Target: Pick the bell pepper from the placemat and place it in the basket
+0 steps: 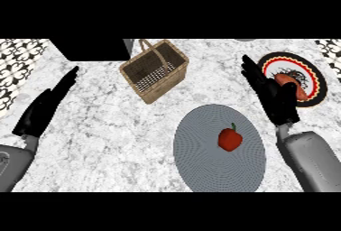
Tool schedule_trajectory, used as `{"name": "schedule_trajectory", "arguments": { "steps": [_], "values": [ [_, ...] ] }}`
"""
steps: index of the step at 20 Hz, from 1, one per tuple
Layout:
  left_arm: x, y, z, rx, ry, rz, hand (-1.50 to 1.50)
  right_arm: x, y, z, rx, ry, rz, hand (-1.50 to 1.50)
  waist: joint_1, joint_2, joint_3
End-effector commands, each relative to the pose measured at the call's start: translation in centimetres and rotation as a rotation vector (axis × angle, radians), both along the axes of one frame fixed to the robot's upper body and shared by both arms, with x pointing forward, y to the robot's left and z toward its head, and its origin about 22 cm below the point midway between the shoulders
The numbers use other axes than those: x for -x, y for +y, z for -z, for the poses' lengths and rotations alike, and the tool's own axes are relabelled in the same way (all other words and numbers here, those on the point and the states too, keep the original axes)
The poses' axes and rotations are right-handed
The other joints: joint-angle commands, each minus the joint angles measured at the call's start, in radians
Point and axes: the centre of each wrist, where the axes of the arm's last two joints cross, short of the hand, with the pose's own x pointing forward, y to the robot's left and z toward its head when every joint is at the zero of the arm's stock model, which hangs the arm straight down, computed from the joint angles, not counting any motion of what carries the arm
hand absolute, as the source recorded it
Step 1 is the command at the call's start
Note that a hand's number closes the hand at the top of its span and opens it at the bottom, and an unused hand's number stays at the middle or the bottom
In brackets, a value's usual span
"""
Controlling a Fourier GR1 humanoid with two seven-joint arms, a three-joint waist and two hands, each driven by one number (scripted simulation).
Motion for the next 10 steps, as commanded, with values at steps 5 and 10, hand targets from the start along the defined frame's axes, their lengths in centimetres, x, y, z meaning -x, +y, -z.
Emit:
{"name": "schedule_trajectory", "arguments": {
  "steps": [5,10],
  "values": [
    [1.0,0.4,2.1,0.154,0.050,-0.217,0.00,5.1,-6.4,6.0,-0.368,-0.278,0.292,1.50,-0.054,0.014,-0.019],
    [1.4,-1.2,4.0,0.233,0.111,-0.218,0.00,5.3,0.6,5.4,-0.332,-0.790,0.141,-1.50,-0.026,0.017,-0.023]
  ]
}}
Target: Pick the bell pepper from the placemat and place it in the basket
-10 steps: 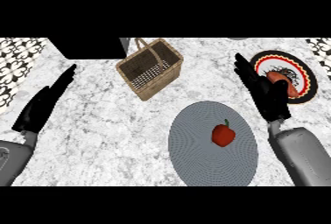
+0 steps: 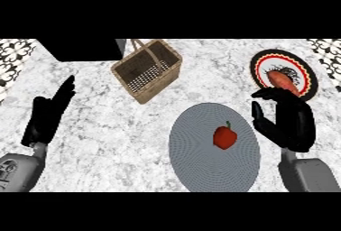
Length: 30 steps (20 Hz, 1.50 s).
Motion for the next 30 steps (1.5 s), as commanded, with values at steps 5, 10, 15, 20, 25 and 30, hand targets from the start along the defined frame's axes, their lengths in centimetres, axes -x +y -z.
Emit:
{"name": "schedule_trajectory", "arguments": {
  "steps": [5,10,15,20,25,30],
  "values": [
    [0.1,-0.7,0.9,0.060,0.031,-0.033,0.00,4.8,6.3,4.8,0.124,-0.171,0.432,-1.50,0.006,0.000,-0.009],
    [0.2,-0.3,0.7,0.057,0.029,-0.059,0.00,7.9,0.3,7.1,0.488,0.121,0.599,-1.50,-0.017,-0.005,-0.018],
    [0.5,-1.8,1.7,0.063,0.030,-0.060,0.00,11.9,-3.8,7.3,0.785,0.391,0.461,-1.50,-0.025,0.000,-0.022],
    [1.1,-2.0,2.3,0.054,0.038,-0.047,0.00,13.1,-3.8,2.5,0.911,0.555,0.246,-1.50,-0.012,-0.003,-0.021],
    [1.1,-1.4,1.3,0.068,0.064,-0.031,0.00,14.4,-0.6,-5.3,0.917,0.607,0.173,-1.50,0.008,-0.002,-0.014],
    [0.9,-2.4,1.7,0.063,0.030,-0.021,0.00,16.3,2.7,-7.9,0.855,0.662,0.259,-1.50,0.017,0.003,-0.009]
  ]
}}
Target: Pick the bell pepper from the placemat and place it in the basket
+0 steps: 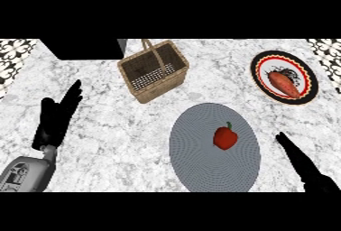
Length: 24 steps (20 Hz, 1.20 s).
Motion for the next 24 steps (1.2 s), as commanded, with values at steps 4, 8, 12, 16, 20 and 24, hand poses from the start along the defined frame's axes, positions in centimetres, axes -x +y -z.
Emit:
{"name": "schedule_trajectory", "arguments": {
  "steps": [4,8,12,16,20,24],
  "values": [
    [-1.3,-1.3,0.1,-0.011,-0.023,-0.009,0.00,-0.3,0.6,-3.3,-0.003,-0.019,0.093,-1.50,0.009,0.003,0.004],
    [-0.6,0.3,0.4,0.009,0.015,0.020,0.00,0.0,0.8,-1.4,0.029,-0.057,0.142,-1.50,0.007,0.003,0.004],
    [0.7,-1.2,-0.5,0.018,-0.015,0.028,0.00,-1.7,2.1,0.1,0.020,-0.051,0.142,-1.50,0.013,0.002,0.004],
    [-0.2,-0.9,0.4,0.006,0.001,-0.001,0.00,-2.9,1.6,2.8,0.010,-0.030,0.137,-1.50,0.011,0.003,0.004],
    [-1.2,0.0,0.5,0.018,0.003,0.018,0.00,-3.6,3.2,4.3,-0.010,-0.011,0.119,-1.50,0.011,0.004,0.004],
    [-0.6,-0.6,-1.4,-0.019,-0.009,0.008,0.00,-5.4,2.8,6.5,-0.002,-0.017,0.133,-1.50,0.014,0.003,0.005]
  ]
}}
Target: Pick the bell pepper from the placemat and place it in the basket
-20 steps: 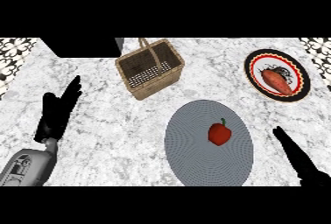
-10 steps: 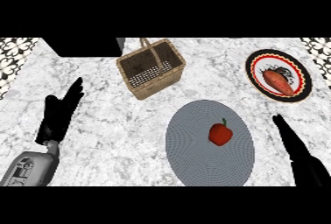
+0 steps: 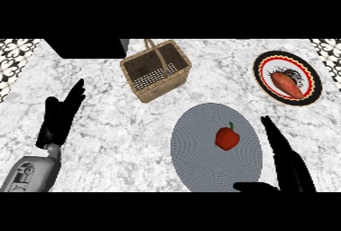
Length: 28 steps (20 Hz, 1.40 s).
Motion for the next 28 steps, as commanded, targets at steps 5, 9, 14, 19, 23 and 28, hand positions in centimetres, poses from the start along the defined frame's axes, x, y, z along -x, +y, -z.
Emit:
{"name": "schedule_trajectory", "arguments": {
  "steps": [5,9,14,19,23,28],
  "values": [
    [0.4,1.0,1.3,-0.005,-0.002,0.003,0.00,-2.3,0.3,1.1,0.016,-0.011,-0.001,-1.50,-0.001,0.000,0.000],
    [-0.6,0.9,-0.3,-0.002,0.010,0.013,0.00,-3.5,2.5,4.1,0.007,-0.019,-0.027,-1.50,0.000,0.000,0.000],
    [0.8,0.2,1.7,0.004,0.016,0.007,0.00,-4.7,1.3,3.6,0.005,0.003,-0.029,-1.50,0.000,0.000,0.000],
    [-0.9,-0.1,-1.0,0.011,0.023,0.004,0.00,-6.1,2.4,4.8,-0.005,0.007,-0.015,-1.50,0.000,0.000,0.000],
    [-1.4,0.8,-0.9,0.009,-0.002,-0.004,0.00,-5.8,1.6,6.3,-0.009,0.059,-0.005,-1.50,0.000,0.000,0.000],
    [-1.4,-2.1,-0.1,0.013,-0.005,0.014,0.00,-6.3,2.7,5.3,-0.018,0.065,-0.025,-1.50,0.000,0.000,0.000]
  ]
}}
